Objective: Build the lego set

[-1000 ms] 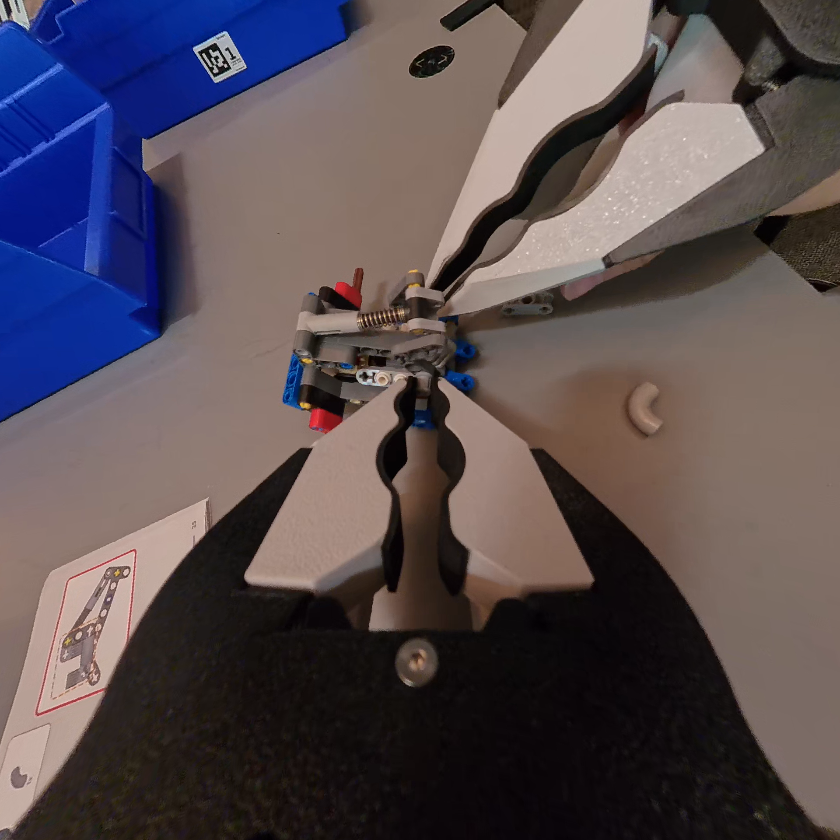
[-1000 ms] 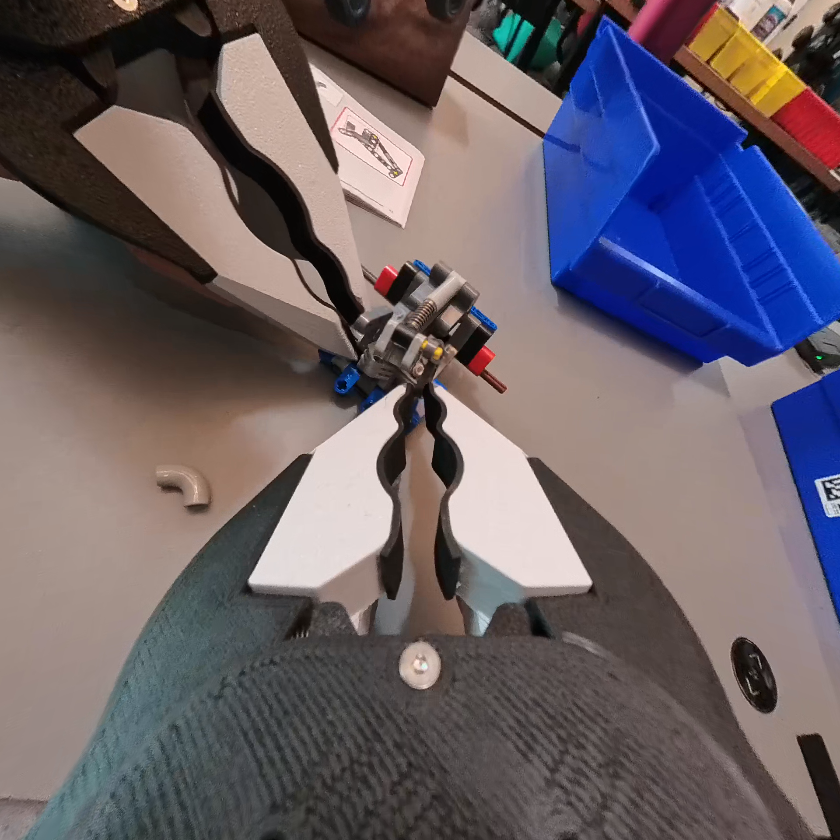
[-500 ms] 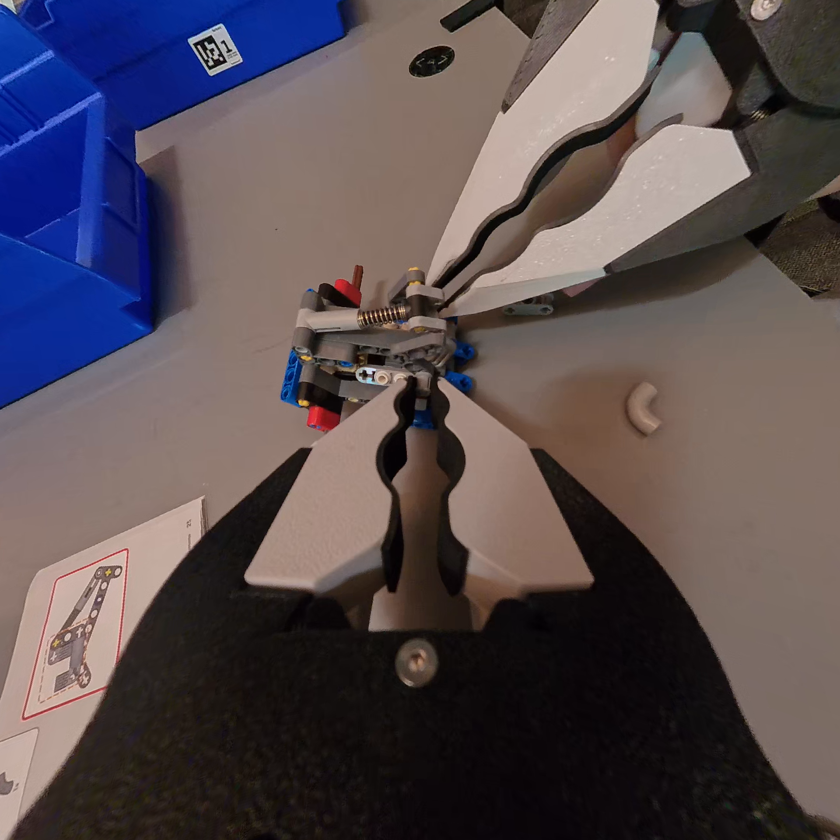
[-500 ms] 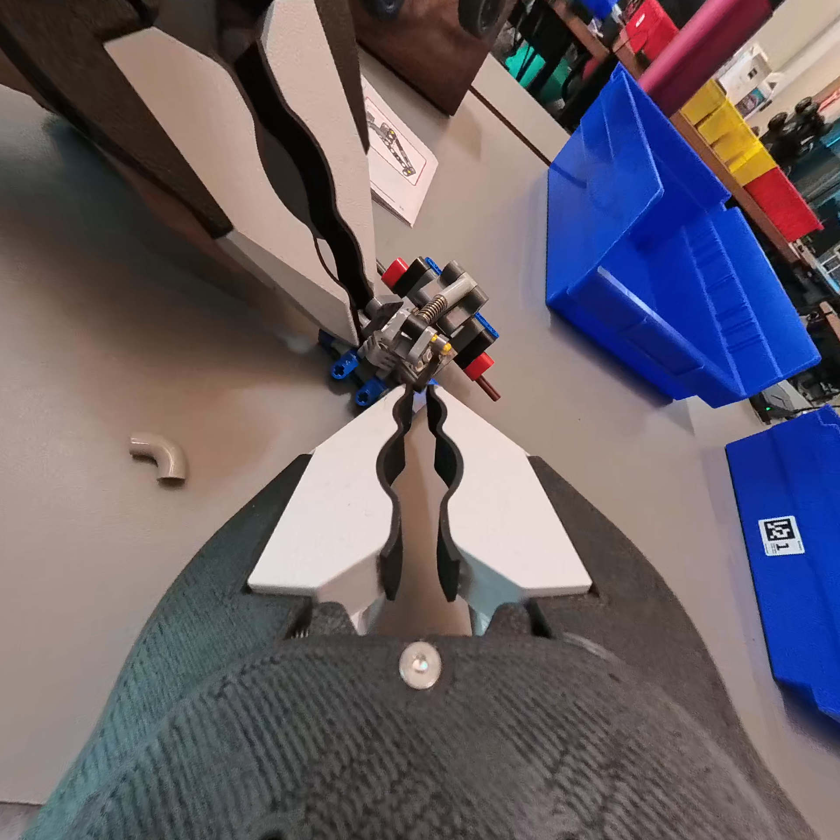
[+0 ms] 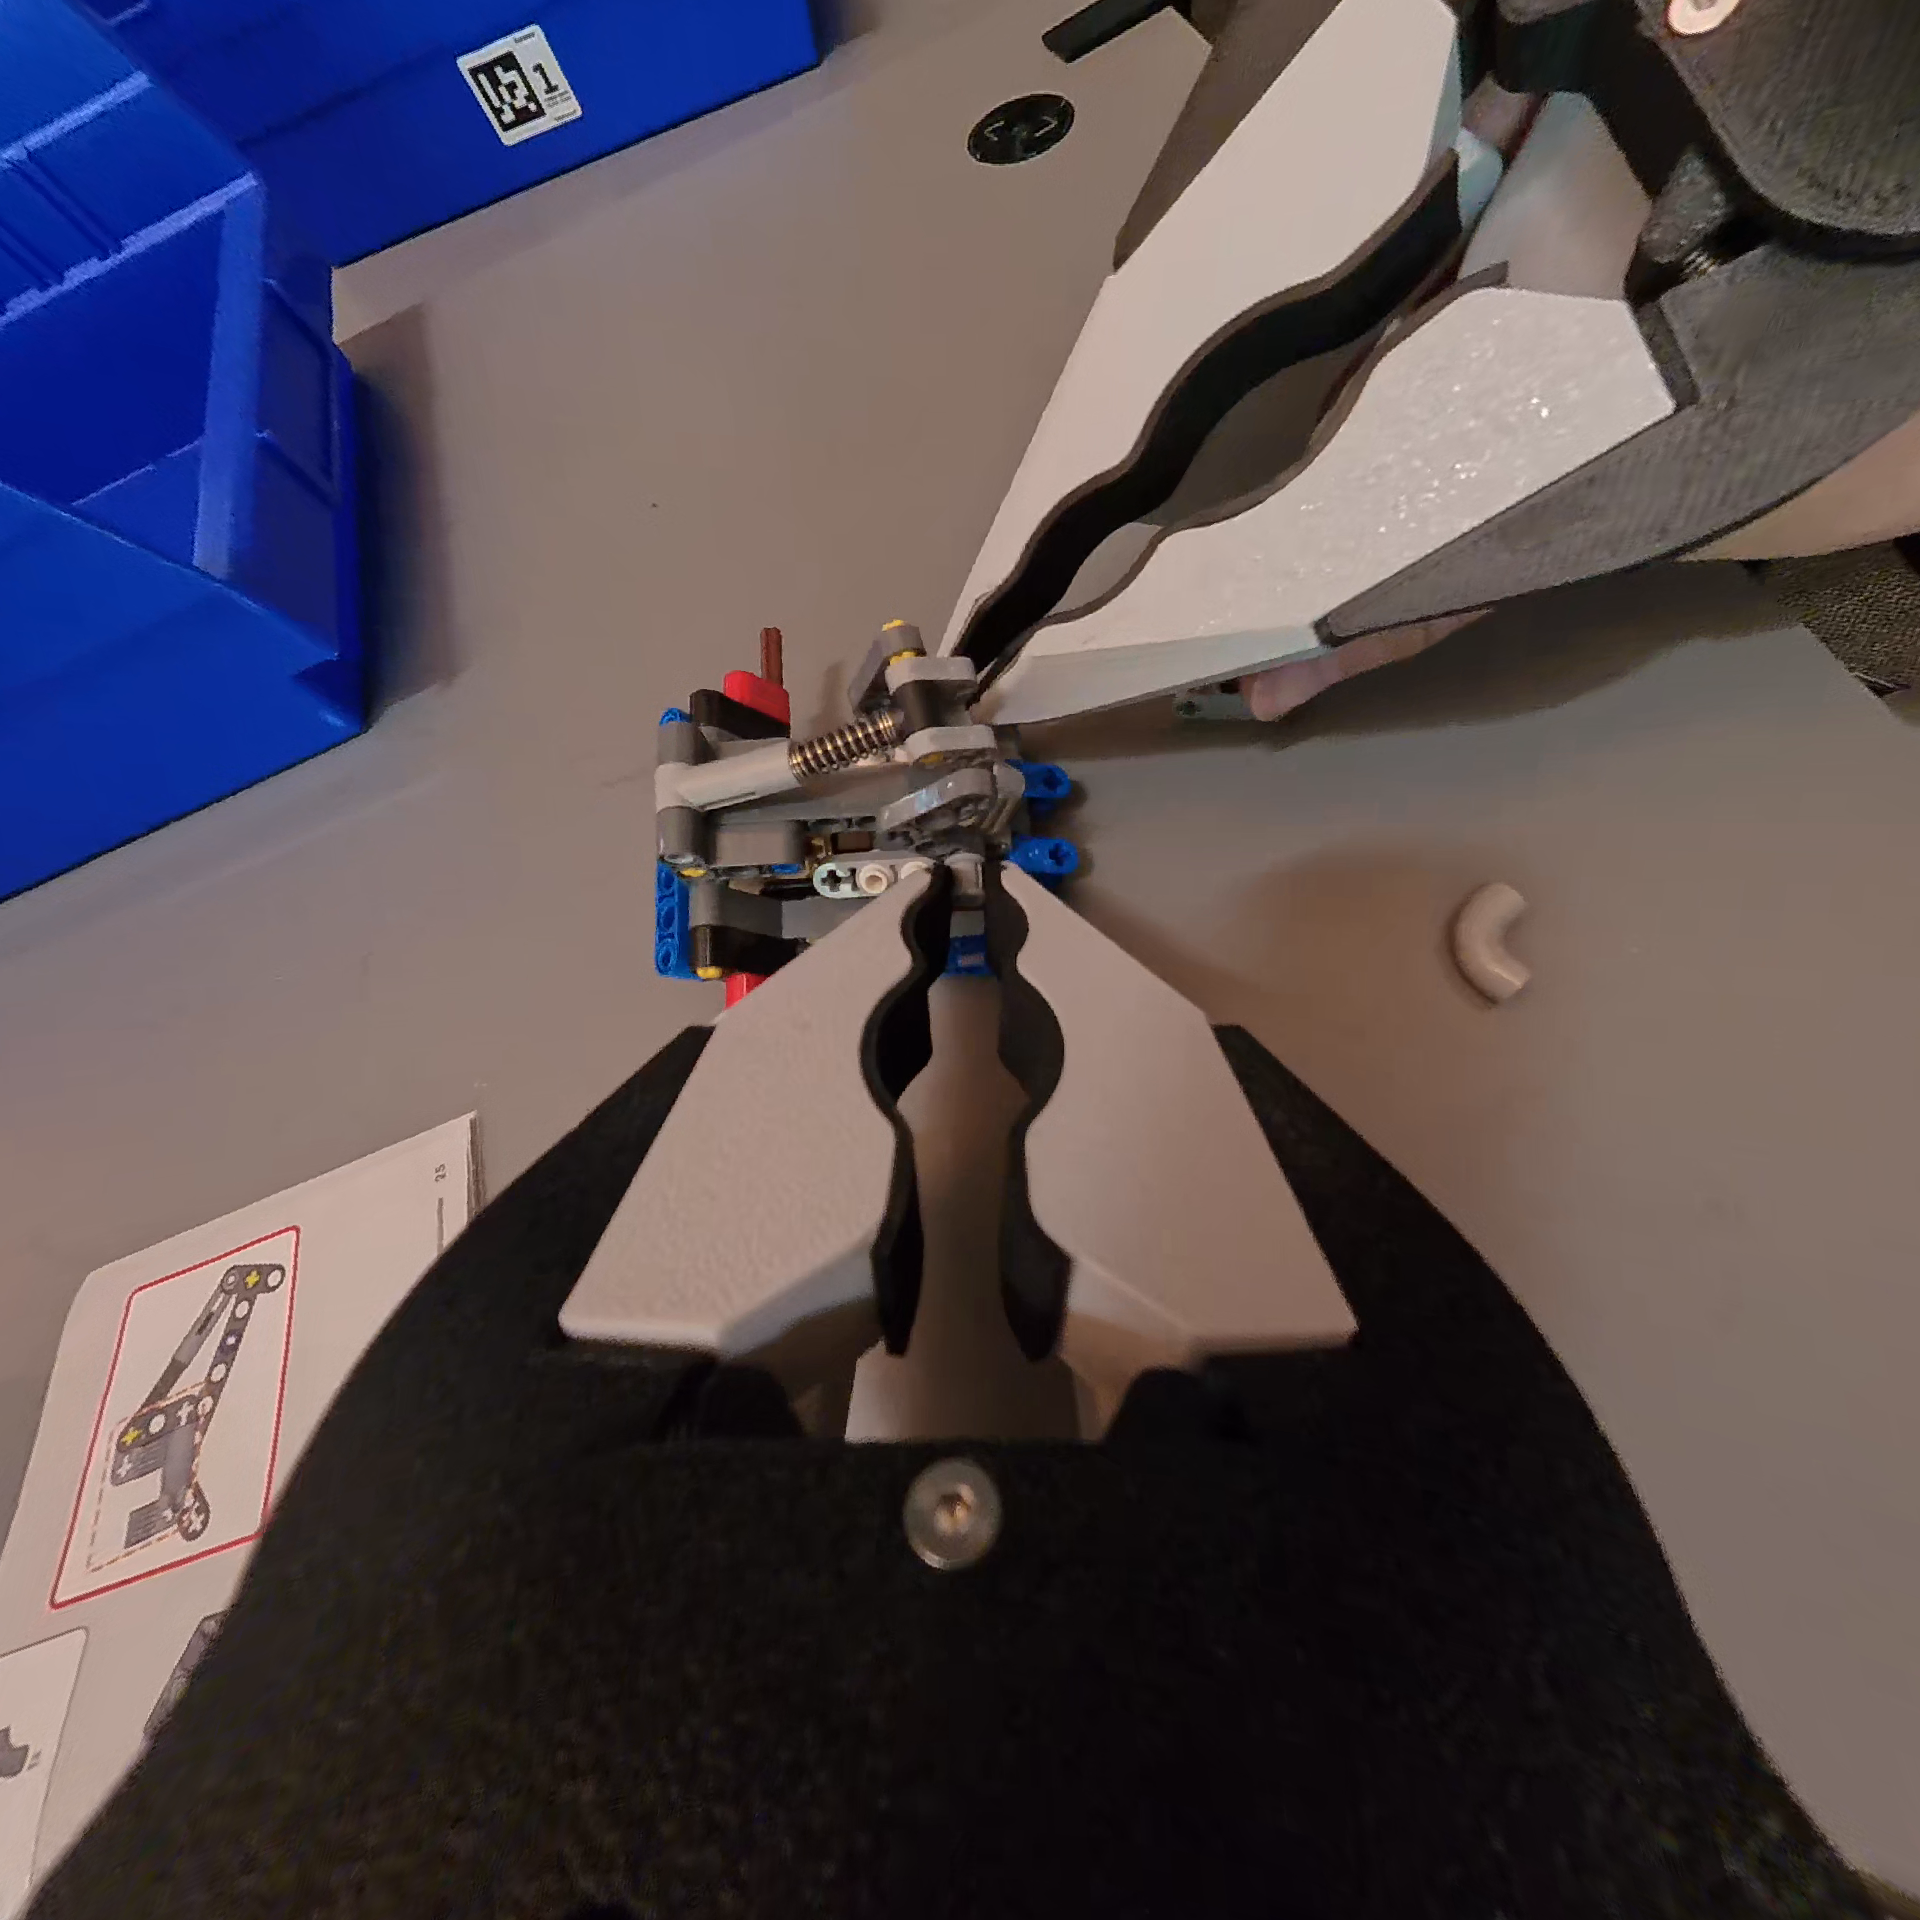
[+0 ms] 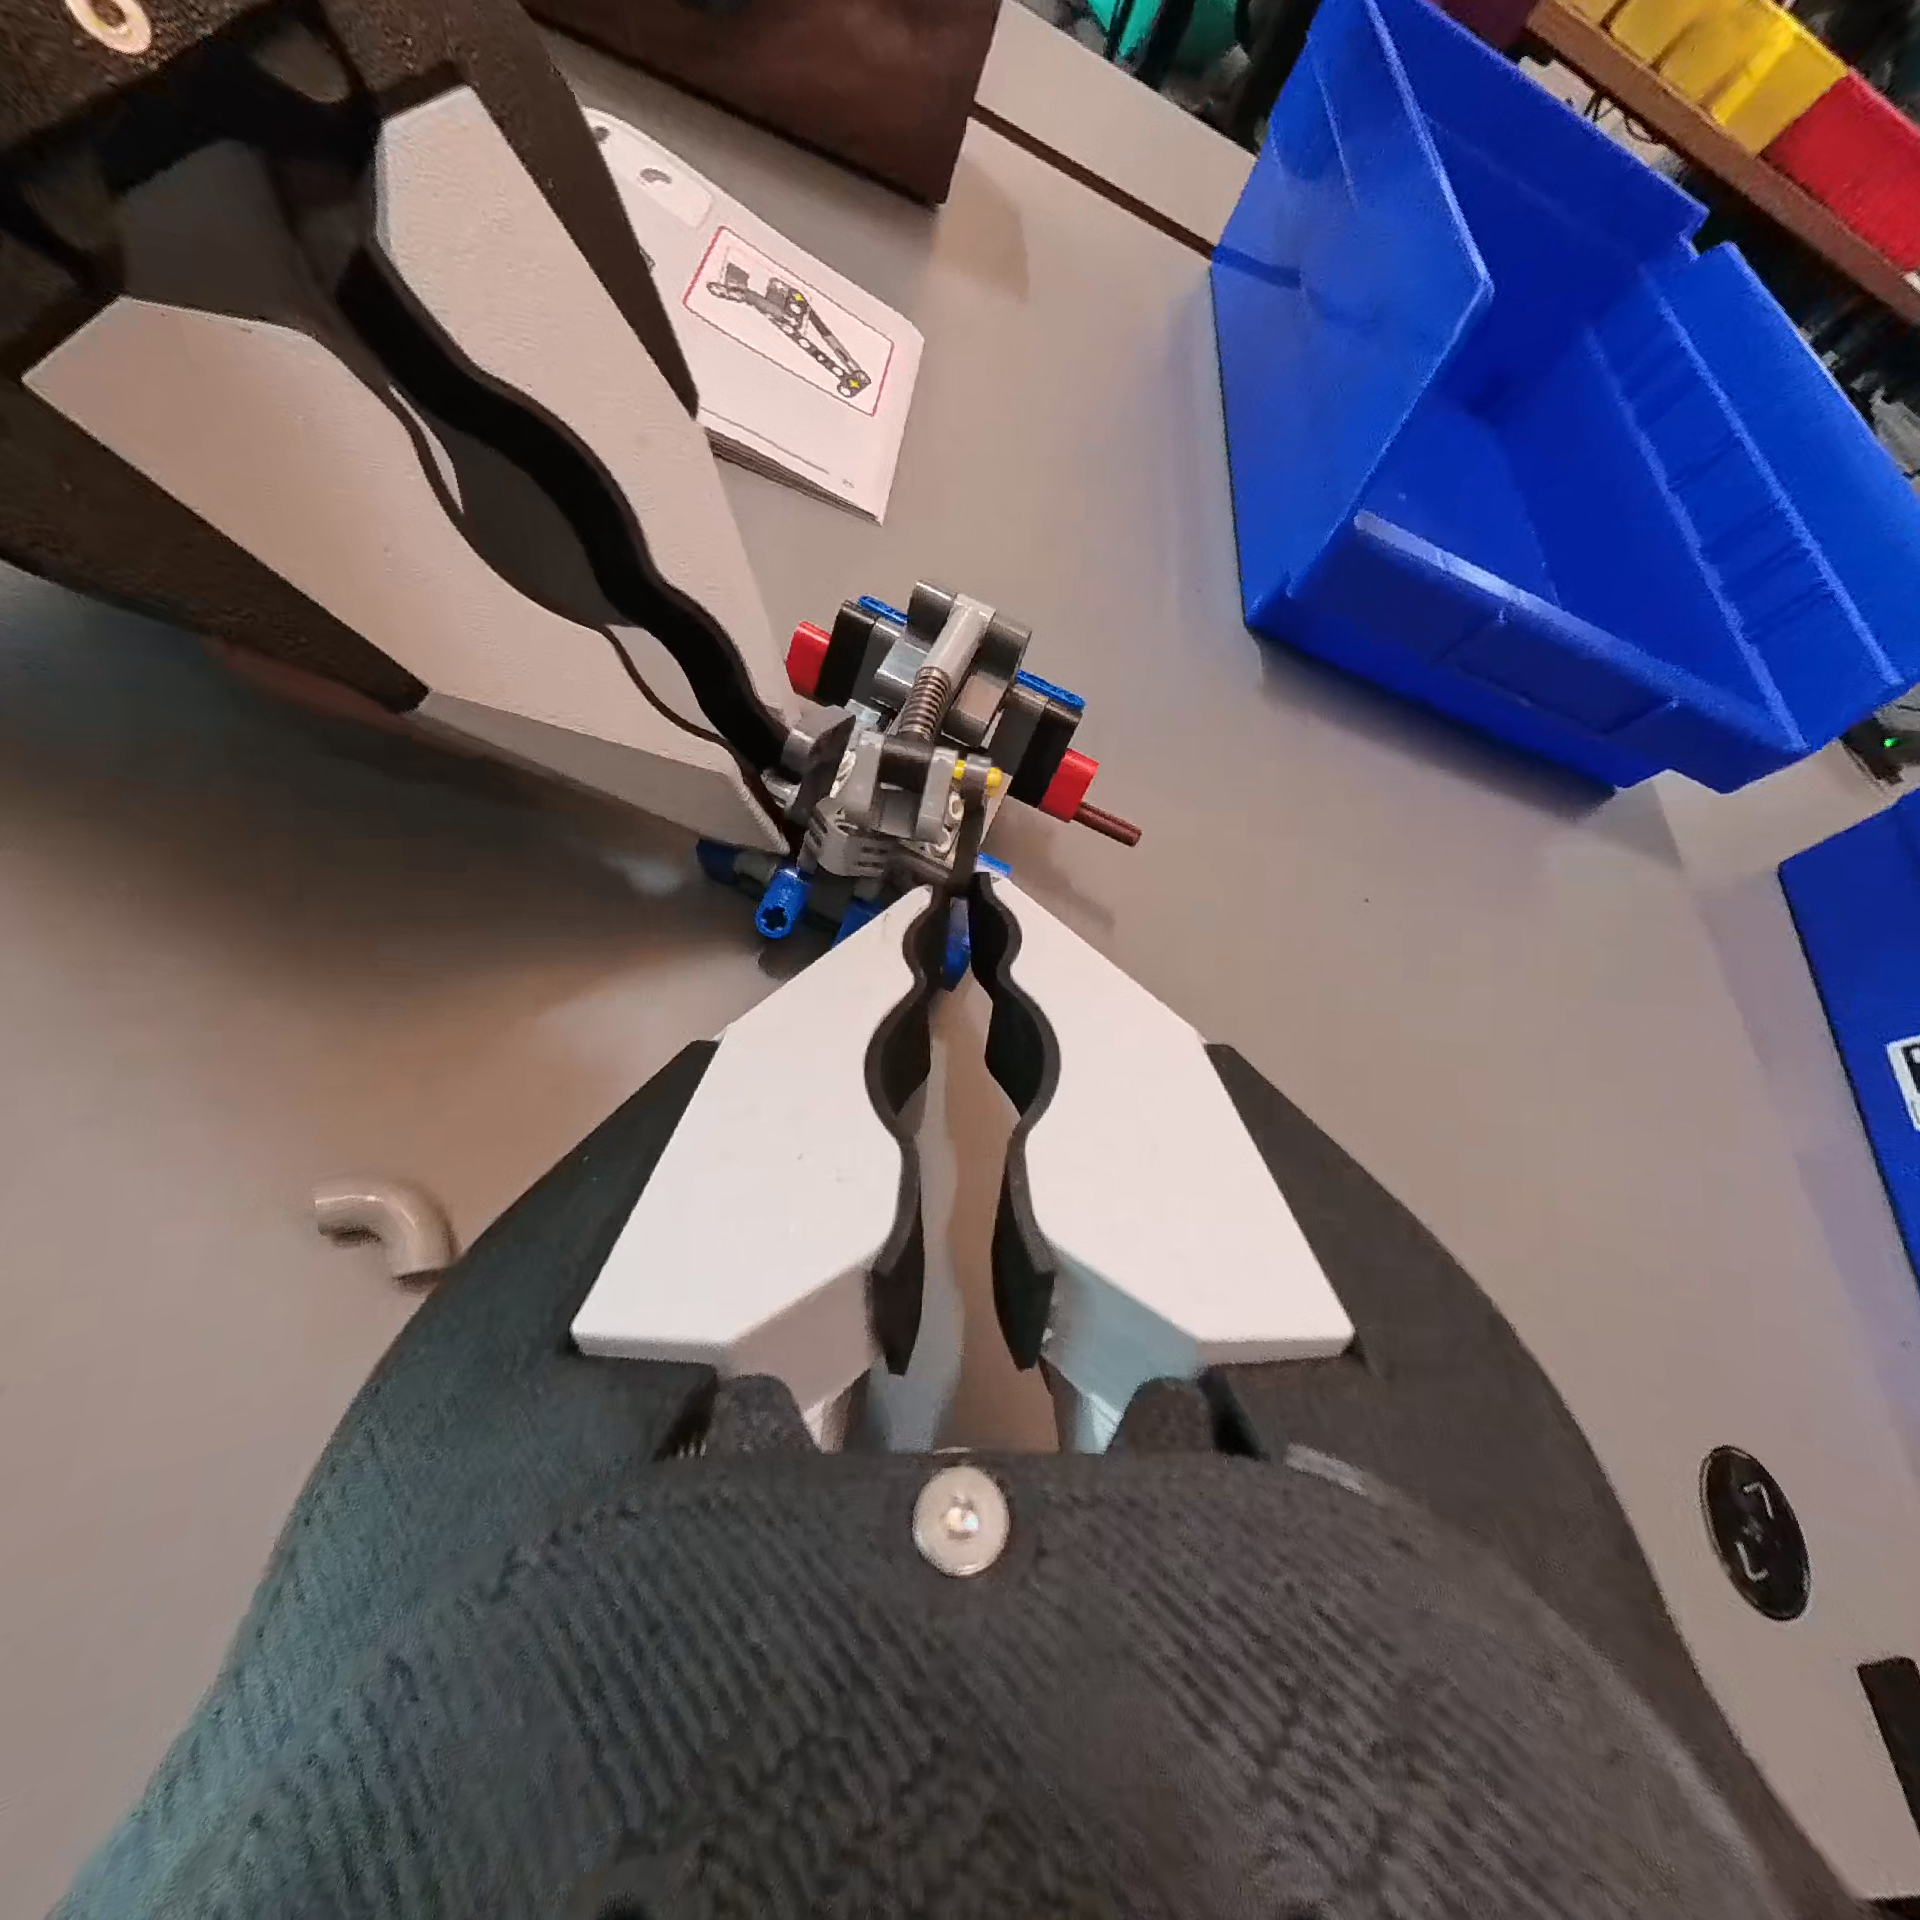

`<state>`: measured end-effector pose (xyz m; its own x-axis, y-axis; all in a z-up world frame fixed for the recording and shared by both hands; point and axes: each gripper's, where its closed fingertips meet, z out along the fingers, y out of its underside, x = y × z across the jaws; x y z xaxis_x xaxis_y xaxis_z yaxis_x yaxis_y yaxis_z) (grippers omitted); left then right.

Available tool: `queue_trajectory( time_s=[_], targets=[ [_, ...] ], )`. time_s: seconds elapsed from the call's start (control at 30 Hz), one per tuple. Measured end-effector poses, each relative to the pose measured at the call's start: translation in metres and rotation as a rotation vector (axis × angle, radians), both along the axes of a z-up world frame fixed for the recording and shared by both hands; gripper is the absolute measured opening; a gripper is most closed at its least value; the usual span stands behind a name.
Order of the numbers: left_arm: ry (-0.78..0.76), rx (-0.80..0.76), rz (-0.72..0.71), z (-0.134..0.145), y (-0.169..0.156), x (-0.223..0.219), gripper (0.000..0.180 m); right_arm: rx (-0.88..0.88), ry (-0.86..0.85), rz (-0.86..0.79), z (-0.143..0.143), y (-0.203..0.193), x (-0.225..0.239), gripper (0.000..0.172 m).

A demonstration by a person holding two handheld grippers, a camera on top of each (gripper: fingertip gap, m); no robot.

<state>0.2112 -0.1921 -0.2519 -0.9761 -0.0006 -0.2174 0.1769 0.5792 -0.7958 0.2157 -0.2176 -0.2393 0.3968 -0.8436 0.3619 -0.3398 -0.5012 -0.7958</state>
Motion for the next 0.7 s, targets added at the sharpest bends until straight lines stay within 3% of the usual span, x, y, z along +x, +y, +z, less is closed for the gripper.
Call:
queue_trajectory(
  time_s=[0.43,0.7],
  targets=[
    [-0.010,0.001,0.015,-0.0002,0.0005,0.0022,0.002,-0.007,0.029,-0.020,-0.0047,0.0008,-0.0012,0.001],
    [-0.011,0.001,0.016,-0.0001,0.0006,0.0022,0.003,0.013,0.040,-0.112,-0.0050,0.0006,-0.0001,0.001]
  ],
)
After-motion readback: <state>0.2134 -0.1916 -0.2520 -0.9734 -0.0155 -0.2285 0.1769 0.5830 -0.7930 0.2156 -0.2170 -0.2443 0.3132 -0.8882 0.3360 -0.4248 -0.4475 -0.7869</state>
